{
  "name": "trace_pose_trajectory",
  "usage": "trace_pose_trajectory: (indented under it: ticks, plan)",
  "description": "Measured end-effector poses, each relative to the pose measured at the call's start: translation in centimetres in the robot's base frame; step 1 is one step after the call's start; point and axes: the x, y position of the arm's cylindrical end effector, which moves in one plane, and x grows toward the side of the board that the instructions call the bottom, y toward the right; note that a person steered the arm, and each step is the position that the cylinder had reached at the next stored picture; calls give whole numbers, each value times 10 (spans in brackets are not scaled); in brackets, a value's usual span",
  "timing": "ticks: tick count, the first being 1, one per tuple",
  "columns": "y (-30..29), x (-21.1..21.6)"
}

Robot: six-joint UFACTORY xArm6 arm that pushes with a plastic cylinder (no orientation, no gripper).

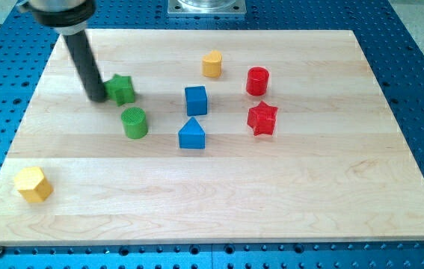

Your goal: Push the yellow heart diagonal to the green star

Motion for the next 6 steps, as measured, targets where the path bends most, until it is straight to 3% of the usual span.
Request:
trace_pose_trajectory:
  ticks: [2, 3, 4, 5, 6]
  plan:
    - [90, -22]
    - [93, -97]
    - [176, -136]
    - [222, -104]
    - [200, -59]
